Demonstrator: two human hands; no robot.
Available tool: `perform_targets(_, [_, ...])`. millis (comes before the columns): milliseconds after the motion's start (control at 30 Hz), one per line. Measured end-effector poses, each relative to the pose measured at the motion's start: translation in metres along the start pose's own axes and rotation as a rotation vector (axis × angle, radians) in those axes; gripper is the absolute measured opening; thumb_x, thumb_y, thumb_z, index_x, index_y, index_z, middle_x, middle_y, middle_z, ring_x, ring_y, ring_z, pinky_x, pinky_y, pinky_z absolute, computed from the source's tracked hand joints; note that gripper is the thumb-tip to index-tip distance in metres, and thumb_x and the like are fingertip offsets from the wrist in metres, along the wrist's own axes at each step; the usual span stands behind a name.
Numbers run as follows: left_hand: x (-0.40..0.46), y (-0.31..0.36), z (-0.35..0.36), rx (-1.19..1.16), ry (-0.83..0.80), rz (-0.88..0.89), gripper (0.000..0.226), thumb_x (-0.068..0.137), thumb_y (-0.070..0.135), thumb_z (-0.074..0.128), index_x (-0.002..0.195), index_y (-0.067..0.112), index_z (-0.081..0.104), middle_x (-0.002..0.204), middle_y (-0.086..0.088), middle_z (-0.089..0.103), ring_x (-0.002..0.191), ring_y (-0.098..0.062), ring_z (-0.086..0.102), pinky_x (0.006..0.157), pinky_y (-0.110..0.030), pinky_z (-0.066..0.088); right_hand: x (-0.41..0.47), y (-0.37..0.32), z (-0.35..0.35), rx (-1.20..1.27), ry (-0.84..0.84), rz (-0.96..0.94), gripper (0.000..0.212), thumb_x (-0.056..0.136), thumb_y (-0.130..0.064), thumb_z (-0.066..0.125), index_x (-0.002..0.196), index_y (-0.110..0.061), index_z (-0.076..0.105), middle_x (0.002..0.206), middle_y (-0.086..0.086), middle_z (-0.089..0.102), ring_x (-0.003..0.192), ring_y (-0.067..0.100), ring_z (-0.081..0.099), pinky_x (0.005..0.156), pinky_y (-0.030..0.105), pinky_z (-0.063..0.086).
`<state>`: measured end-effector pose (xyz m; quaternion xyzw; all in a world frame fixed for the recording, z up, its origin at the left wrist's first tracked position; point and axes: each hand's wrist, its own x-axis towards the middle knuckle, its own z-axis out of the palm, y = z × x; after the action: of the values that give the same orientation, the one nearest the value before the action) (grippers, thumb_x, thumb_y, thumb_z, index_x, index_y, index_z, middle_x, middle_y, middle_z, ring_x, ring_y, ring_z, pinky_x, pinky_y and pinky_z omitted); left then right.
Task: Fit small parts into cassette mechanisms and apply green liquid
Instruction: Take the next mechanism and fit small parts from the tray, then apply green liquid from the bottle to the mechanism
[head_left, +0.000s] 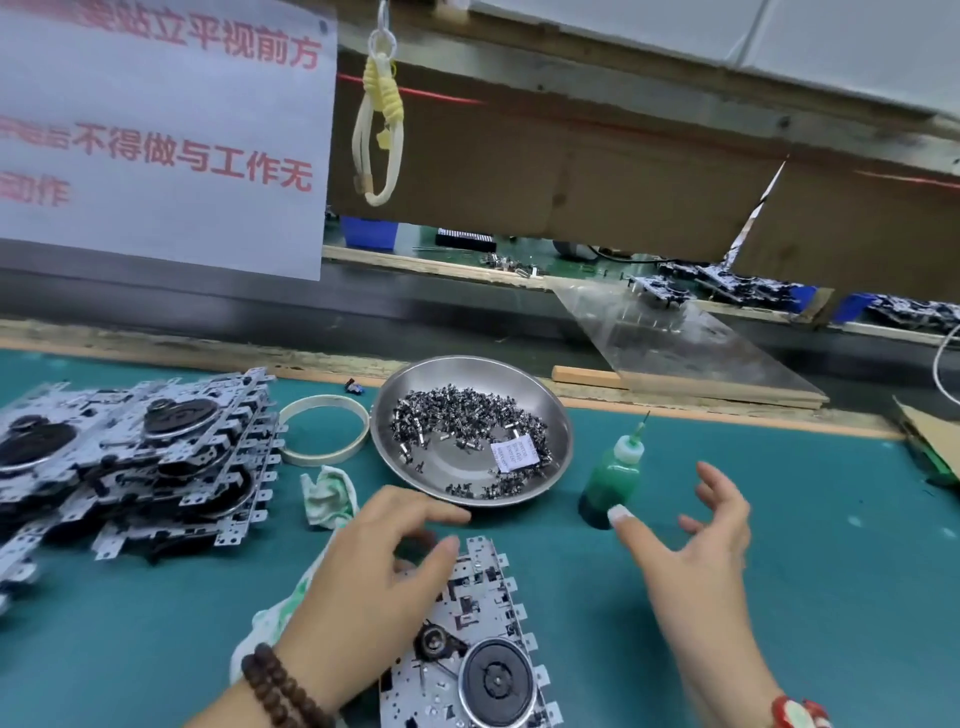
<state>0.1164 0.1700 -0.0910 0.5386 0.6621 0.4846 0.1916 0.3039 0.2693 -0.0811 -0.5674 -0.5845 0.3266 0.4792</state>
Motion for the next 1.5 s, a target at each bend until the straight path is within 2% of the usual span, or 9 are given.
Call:
perform_targets(133, [0.007,-0.005,-0.014,0.059,-0.159,-0.119,0.012,0.085,0.024,0.062,0.082,0.035,0.062,0.088,0.015,0.064,0.080,0.008,0.057,0.070,-0.002,0.039,0.020,0.009,0.011,-0.183,-0.211,0.023,0.060,0.078,-0.026,0.072,0.130,-0.027,0.041,0.125,-0.007,0.048,0.128,0.023,0.033,0.109,0.041,0.026])
perform_targets(267, [0.011,-0.006,-0.016,0.122,-0.319,-0.143,0.009,0.086,0.034,0.060,0.080,0.039,0.062,0.069,0.021,0.062,0.064,0.010,0.053,0.062,-0.004,0.037,0.020,0.013,0.015,-0.180,-0.299,-0.076,0.022,0.084,-0.024,0.065,0.101,-0.031,0.053,0.105,-0.009,0.065,0.108,0.018,0.058,0.100,0.040,0.039])
perform_targets(500, [0.019,-0.006,-0.014,-0.093,-0.365,-0.341,0.009,0.085,0.021,0.064,0.077,0.021,0.067,0.052,0.012,0.054,0.044,0.003,0.042,0.049,-0.007,0.033,0.009,-0.014,-0.011,0.524,-0.203,-0.072,0.014,0.071,-0.029,0.063,0.081,-0.030,0.072,0.075,-0.015,0.064,0.061,-0.002,0.058,0.057,0.011,0.049])
perform_targets(667, [0.019,-0.003,-0.012,-0.195,-0.375,-0.457,0.010,0.086,0.020,0.063,0.077,0.020,0.068,0.067,0.001,0.060,0.060,-0.008,0.048,0.058,-0.013,0.039,-0.001,-0.030,-0.015,1.052,-0.322,0.290,0.018,0.073,-0.035,0.056,0.072,-0.024,0.071,0.077,-0.010,0.064,0.046,0.000,0.046,0.044,0.009,0.042])
perform_targets(867, [0.020,-0.002,-0.015,-0.309,-0.397,-0.589,0.016,0.084,0.010,0.064,0.073,0.017,0.072,0.063,0.014,0.069,0.065,-0.001,0.059,0.070,-0.015,0.045,-0.017,-0.024,-0.005,0.756,-0.386,0.088,0.024,0.075,-0.030,0.045,0.094,-0.019,0.056,0.087,0.008,0.074,0.037,0.016,0.057,0.046,0.023,0.053])
perform_targets(1067, [0.019,-0.002,-0.018,-0.358,-0.446,-0.638,0.015,0.084,0.005,0.062,0.079,0.011,0.074,0.071,0.005,0.073,0.066,-0.006,0.064,0.068,-0.018,0.050,-0.020,-0.022,-0.001,0.566,-0.356,0.018,0.075,0.028,-0.058,0.088,0.089,-0.017,0.072,0.091,0.004,0.074,0.039,0.009,0.048,0.049,0.017,0.049])
perform_targets(1200, [0.019,-0.002,-0.018,-0.351,-0.449,-0.643,0.013,0.084,0.005,0.062,0.082,0.006,0.074,0.069,0.009,0.072,0.064,-0.002,0.064,0.069,-0.017,0.050,-0.026,-0.023,0.000,0.461,-0.384,-0.032,0.059,0.032,-0.056,0.087,0.082,-0.027,0.074,0.088,0.000,0.074,0.048,0.007,0.057,0.047,0.015,0.047])
perform_targets(1333, [0.018,-0.002,-0.018,-0.339,-0.444,-0.658,0.015,0.084,0.006,0.062,0.080,0.008,0.075,0.075,0.002,0.074,0.069,-0.010,0.066,0.073,-0.023,0.051,-0.031,-0.020,0.000,0.388,-0.398,-0.042,0.035,0.055,-0.017,0.084,0.085,-0.013,0.066,0.083,0.000,0.075,0.060,0.008,0.065,0.044,0.016,0.047])
perform_targets(1500, [0.019,0.001,-0.017,-0.332,-0.433,-0.673,0.014,0.084,0.006,0.062,0.080,0.007,0.076,0.073,0.004,0.074,0.069,-0.011,0.066,0.077,-0.025,0.051,-0.037,-0.024,0.005,0.385,-0.348,-0.097,0.023,0.069,-0.020,0.074,0.087,-0.011,0.063,0.082,-0.005,0.075,0.055,0.009,0.061,0.048,0.016,0.049])
